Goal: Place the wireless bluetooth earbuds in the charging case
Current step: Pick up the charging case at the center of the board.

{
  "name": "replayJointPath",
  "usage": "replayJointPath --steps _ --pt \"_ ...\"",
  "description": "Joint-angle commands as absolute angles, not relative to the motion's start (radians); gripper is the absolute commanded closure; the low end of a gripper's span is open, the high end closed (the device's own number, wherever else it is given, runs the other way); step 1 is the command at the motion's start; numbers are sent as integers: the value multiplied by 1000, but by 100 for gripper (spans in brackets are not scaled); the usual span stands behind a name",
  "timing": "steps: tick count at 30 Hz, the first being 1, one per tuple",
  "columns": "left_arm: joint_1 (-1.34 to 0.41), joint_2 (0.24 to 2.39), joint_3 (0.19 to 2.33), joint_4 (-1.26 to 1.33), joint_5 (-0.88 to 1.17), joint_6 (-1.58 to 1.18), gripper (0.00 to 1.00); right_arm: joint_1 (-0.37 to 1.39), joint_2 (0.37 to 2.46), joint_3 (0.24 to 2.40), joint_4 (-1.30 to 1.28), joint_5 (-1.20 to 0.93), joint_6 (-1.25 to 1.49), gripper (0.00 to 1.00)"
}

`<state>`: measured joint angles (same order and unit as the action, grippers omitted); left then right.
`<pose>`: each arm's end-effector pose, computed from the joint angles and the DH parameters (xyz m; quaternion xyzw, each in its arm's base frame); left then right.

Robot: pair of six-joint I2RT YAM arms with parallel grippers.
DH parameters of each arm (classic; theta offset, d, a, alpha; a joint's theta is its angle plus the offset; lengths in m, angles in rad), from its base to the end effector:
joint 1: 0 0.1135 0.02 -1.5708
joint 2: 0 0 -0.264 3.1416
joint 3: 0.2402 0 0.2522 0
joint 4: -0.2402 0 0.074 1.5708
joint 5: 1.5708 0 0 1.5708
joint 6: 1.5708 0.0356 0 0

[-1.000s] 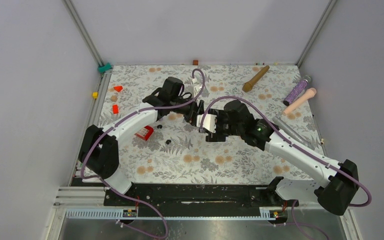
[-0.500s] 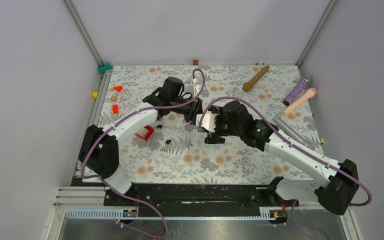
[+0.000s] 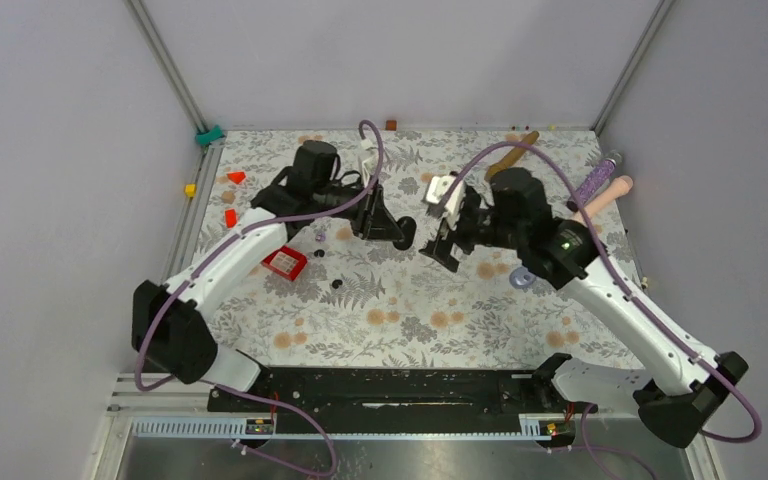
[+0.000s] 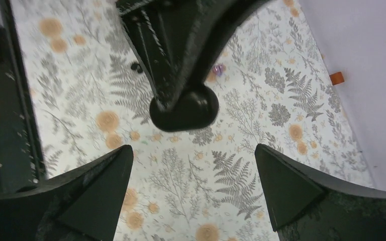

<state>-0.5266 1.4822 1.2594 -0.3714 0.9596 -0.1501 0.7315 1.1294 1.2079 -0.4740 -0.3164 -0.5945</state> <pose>0.2681 -0.1896 0.3280 0.3593 0.7290 -0.5227 0.2572 0.1758 0.1727 0.3897 -0.5747 0.5940 0.1683 0.5372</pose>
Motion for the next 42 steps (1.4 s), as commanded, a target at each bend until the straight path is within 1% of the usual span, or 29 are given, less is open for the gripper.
replayJointPath --steps 1,4,7,10,11,15,17,21,24,28,36,42 --pt "-509 1353 1363 -435 992 -17 100 606 1088 1303 -502 -607 -359 1" --pt "-509 1281 1361 -419 1007 -6 100 524 1077 1301 -393 -777 -175 1" --pt "-509 1205 1279 -236 1045 -109 100 491 1075 1250 -217 -883 27 1" --pt "-509 1193 1180 34 1104 -305 100 481 1077 1174 26 -983 225 1" --pt "-509 1192 1098 165 1105 -435 100 479 1074 1142 104 -1000 282 1" --pt "-510 1196 852 698 1028 -755 100 474 1065 1008 346 -1014 432 1" --pt "-509 1208 793 811 988 -811 100 470 1062 952 450 -1012 474 0" --pt "-509 1220 758 877 962 -857 100 461 1062 882 543 -956 494 1" --pt "-505 1214 717 1007 943 -921 100 451 1071 850 557 -888 490 1" --pt "-497 1216 700 1037 931 -938 100 443 1094 830 551 -820 479 1" --pt "-488 1220 688 1046 924 -932 100 444 1130 825 586 -839 515 4" --pt "-483 1221 686 1043 922 -926 100 443 1134 821 621 -861 553 4"
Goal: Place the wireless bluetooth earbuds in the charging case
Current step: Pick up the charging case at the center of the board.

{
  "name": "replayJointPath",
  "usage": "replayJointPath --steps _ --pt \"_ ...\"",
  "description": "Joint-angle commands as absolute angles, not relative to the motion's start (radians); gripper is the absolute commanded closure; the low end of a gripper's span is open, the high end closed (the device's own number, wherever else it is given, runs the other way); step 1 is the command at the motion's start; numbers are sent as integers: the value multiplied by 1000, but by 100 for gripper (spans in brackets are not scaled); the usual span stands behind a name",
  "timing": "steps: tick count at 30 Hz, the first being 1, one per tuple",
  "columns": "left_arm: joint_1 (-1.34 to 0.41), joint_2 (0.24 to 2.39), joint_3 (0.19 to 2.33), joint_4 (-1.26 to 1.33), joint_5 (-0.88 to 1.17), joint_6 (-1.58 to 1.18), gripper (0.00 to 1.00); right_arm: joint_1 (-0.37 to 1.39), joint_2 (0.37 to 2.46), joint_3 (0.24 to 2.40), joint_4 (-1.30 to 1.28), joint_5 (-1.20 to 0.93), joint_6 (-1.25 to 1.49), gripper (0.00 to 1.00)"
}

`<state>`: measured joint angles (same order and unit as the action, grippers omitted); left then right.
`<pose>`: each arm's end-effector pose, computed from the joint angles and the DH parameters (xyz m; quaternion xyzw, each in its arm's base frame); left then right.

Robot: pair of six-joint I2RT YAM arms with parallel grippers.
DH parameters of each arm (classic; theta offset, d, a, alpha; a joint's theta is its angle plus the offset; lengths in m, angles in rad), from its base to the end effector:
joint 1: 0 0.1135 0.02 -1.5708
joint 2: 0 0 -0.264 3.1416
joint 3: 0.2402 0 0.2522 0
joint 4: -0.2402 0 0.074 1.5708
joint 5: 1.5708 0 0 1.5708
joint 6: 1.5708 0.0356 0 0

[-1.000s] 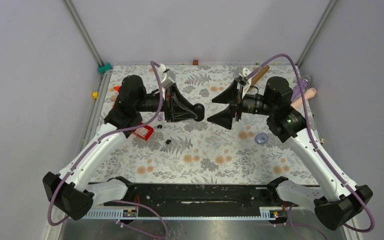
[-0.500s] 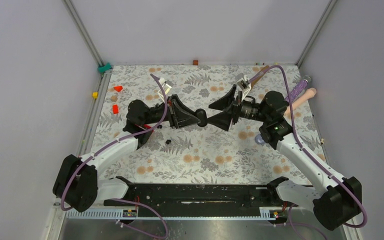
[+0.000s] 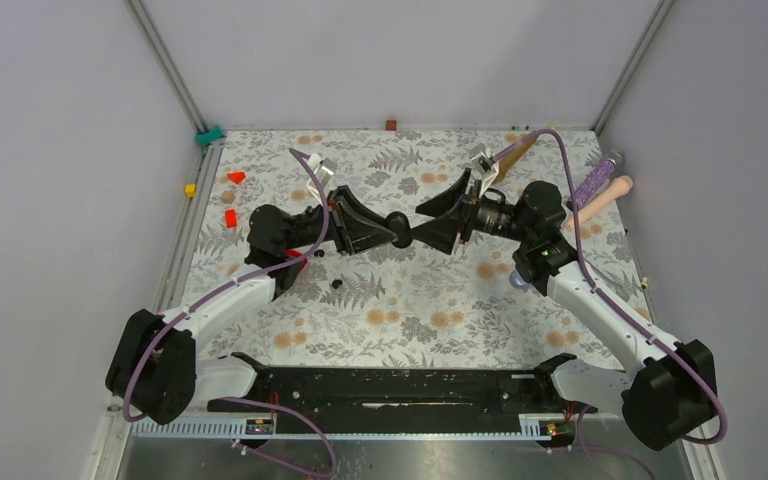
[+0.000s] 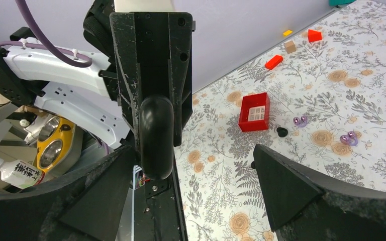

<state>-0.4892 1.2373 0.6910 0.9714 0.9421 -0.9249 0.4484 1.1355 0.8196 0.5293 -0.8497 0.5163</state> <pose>0.2165 -0.1479 0.3261 0.2680 0.5540 -0.6735 0.4095 0.2186 0.1348 0.3545 -0.3012 0.5825 0.5582 0.5083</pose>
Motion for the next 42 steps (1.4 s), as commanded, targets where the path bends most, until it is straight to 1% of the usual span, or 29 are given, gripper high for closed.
replayJointPath --steps 1,19,29,31,38,42 --pt "-482 1221 687 1042 924 -924 100 443 1134 821 622 -859 554 4" --pt "-482 1233 690 1023 920 -910 100 451 1161 827 630 -861 579 8" --pt "-482 1234 690 1016 918 -902 100 483 1152 844 544 -842 490 9" --pt "-481 1235 688 1016 919 -900 100 483 1151 844 543 -846 484 12" --pt "-475 1232 682 1013 898 -902 100 483 1122 842 561 -906 467 34" --pt "-468 1233 672 1011 870 -903 100 483 1121 837 567 -915 465 37"
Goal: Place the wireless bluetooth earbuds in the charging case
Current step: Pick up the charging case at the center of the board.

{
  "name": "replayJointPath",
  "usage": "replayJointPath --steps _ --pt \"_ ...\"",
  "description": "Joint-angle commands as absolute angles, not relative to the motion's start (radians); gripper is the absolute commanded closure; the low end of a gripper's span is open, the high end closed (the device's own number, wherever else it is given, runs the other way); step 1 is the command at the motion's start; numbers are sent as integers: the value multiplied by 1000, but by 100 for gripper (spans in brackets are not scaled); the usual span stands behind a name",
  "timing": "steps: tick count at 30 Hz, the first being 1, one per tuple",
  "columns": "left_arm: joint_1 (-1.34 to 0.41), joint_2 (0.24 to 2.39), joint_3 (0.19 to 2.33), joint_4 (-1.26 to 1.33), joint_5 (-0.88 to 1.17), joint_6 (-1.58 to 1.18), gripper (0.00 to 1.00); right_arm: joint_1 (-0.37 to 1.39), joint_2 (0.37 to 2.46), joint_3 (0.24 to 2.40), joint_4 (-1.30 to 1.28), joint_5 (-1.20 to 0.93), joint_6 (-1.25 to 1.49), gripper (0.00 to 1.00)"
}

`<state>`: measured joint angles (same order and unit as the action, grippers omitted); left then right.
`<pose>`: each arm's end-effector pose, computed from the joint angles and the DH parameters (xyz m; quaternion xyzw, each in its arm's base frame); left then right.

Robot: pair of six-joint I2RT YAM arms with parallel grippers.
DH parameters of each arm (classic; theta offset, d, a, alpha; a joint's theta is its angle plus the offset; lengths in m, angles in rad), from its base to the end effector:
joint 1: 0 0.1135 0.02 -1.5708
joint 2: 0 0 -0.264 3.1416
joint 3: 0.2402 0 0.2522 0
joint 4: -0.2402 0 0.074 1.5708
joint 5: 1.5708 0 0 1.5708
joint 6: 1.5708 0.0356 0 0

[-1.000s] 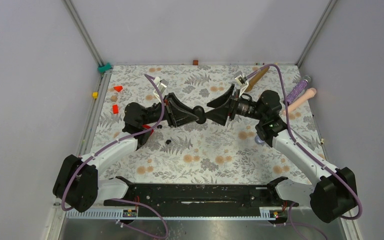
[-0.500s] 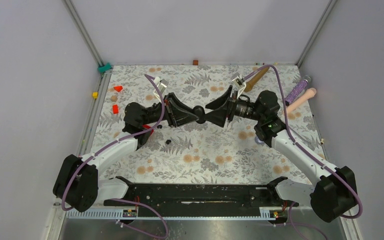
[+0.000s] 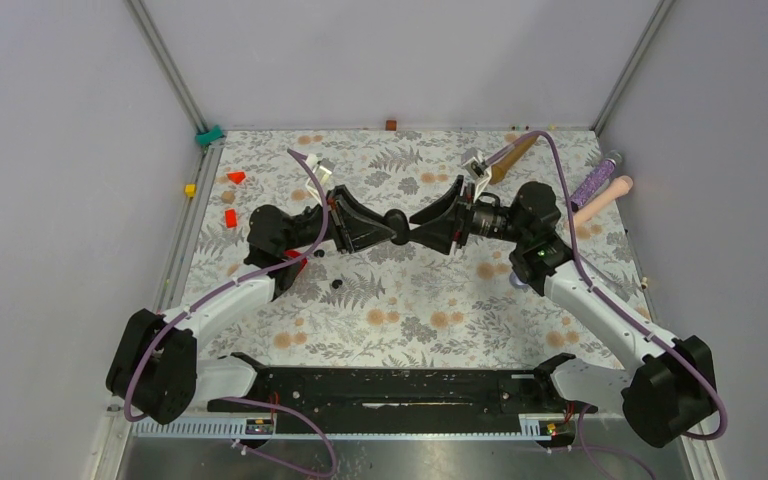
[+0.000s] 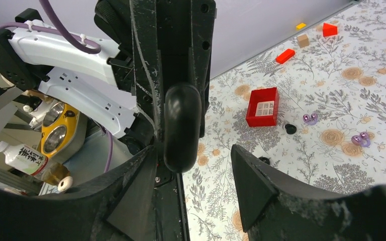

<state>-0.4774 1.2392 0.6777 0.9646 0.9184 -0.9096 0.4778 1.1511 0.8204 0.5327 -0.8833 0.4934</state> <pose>0.2191 -0.1452 0.3210 0.2553 0.5619 -0.6660 0.4190 0.2167 0.1432 0.3512 -0.3267 0.5741 0.5659 0.4934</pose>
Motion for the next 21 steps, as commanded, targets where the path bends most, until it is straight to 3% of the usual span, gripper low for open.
replayJointPath --steps 1,11,18,21 --pt "-467 1234 671 1011 866 -903 100 483 1123 838 565 -914 464 37" --pt "-466 1243 663 1003 855 -893 100 516 1143 844 565 -925 465 35" --pt "-467 1241 661 1002 857 -892 100 520 1152 848 562 -922 464 45" --pt "-467 1241 662 1006 859 -896 100 519 1152 853 542 -907 452 46"
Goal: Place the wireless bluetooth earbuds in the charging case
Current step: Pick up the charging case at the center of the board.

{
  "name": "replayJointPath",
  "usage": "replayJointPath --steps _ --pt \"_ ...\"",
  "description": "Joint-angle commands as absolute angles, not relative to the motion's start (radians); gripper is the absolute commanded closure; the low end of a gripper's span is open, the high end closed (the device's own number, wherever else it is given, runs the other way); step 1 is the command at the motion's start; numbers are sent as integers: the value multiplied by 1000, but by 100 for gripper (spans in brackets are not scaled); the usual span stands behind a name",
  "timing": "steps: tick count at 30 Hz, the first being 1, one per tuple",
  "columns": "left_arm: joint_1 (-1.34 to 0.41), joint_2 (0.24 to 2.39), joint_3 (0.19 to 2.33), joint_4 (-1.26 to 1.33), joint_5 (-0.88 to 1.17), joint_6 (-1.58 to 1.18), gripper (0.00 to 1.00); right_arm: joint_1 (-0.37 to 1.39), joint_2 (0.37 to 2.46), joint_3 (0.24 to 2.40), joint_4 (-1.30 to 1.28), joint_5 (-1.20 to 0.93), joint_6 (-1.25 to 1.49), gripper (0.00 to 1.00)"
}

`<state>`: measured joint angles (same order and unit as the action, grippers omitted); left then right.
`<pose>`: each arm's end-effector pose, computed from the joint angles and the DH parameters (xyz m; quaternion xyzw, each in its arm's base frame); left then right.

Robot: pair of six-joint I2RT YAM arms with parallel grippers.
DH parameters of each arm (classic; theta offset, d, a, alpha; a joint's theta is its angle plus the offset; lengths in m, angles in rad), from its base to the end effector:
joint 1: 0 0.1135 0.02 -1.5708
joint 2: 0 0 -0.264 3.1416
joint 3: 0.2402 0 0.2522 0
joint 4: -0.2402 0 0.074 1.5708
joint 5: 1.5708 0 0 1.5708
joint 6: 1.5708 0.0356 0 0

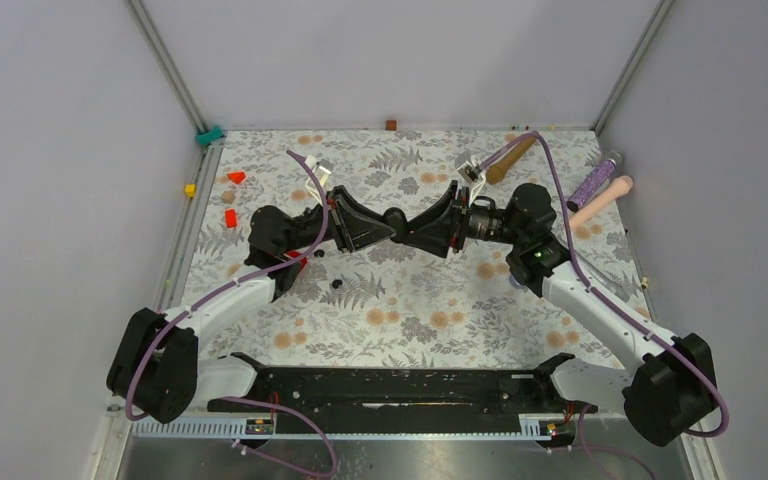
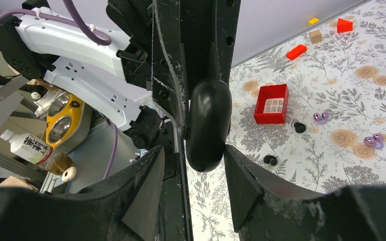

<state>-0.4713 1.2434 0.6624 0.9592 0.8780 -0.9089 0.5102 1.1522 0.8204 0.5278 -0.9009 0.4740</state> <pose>0.2216 -0.1437 0.3149 0.2330 0.5725 -0.6609 0.4256 0.2116 0.1504 0.3504 -0.3468 0.5651 0.5722 0.4827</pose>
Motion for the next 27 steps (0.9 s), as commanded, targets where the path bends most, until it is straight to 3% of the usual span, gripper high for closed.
replayJointPath --steps 1,21,27 --pt "-468 1242 660 1009 858 -896 100 520 1154 853 538 -904 447 46" --pt "-469 1249 657 1030 870 -908 100 520 1179 853 574 -888 486 49" --pt "-471 1249 657 1031 872 -907 100 520 1197 859 596 -907 515 66"
